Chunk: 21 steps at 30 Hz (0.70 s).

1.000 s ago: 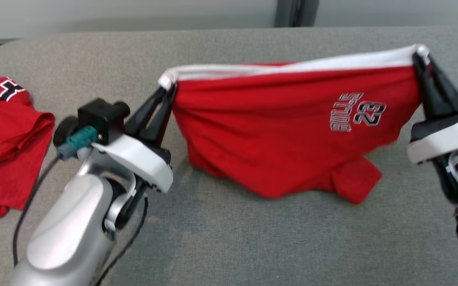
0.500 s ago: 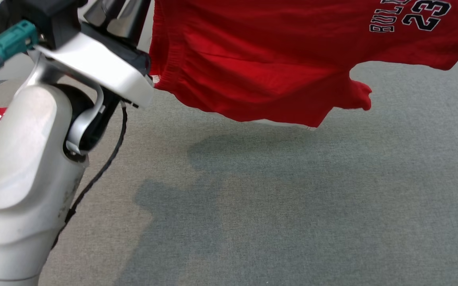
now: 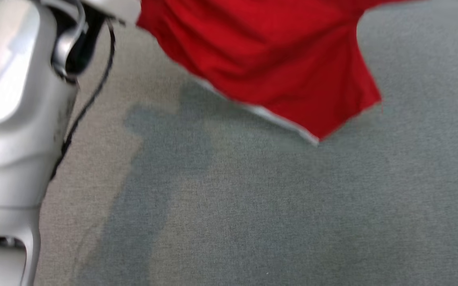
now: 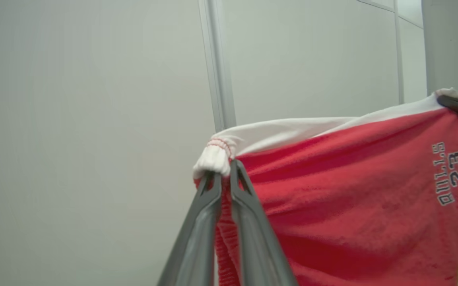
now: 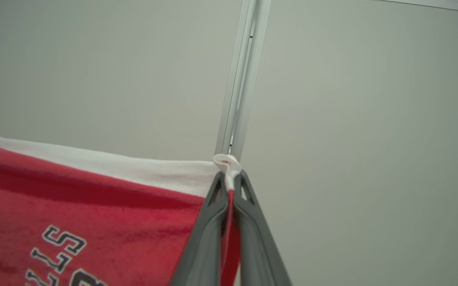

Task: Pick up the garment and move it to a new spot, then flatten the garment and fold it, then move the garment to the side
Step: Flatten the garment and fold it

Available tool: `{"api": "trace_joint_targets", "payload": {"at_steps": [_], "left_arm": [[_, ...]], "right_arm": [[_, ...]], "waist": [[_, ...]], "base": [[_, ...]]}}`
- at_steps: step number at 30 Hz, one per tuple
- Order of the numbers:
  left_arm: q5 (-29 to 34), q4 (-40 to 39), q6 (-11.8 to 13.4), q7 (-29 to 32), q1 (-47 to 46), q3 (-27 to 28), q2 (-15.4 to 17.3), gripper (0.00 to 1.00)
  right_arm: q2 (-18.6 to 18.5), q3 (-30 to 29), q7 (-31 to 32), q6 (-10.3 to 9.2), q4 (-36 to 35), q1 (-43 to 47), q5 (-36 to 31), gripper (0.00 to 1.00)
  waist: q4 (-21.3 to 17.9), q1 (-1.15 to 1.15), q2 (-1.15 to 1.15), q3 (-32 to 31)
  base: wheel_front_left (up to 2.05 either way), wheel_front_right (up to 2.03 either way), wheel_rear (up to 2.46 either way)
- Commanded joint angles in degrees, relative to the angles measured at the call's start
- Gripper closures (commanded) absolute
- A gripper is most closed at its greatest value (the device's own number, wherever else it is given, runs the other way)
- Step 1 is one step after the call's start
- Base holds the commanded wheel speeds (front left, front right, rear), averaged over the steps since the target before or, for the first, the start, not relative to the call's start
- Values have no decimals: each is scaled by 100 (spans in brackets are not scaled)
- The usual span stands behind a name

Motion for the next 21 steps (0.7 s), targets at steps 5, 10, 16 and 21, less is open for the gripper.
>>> {"api": "trace_joint_targets", "payload": {"at_steps": [5,10,16,21], "left_arm": [[89,1177,-71,-569,-1002,95,-176,100],[-5,2440,-105,-730,-1425,89,-480,100],[-128,3543,-133,-820,-1180,81,-724,100],[-241,4336,-161,-862,-752,68,-853,100]], "right_arm": [[229,134,-484,-2,1167,-1165,-71,100],[684,228,-634,-2,2508,-1700,19,100],[1148,468,-763,-1,3578,-1476,219,100],[1463,700,-831,-1,4337,-1109,556,100]], "waist": [[38,0,0,520],[17,0,0,590],[-79,0,0,718],[-175,0,0,851]], "base": [[0,0,0],[0,0,0],[0,0,0],[0,0,0]]}}
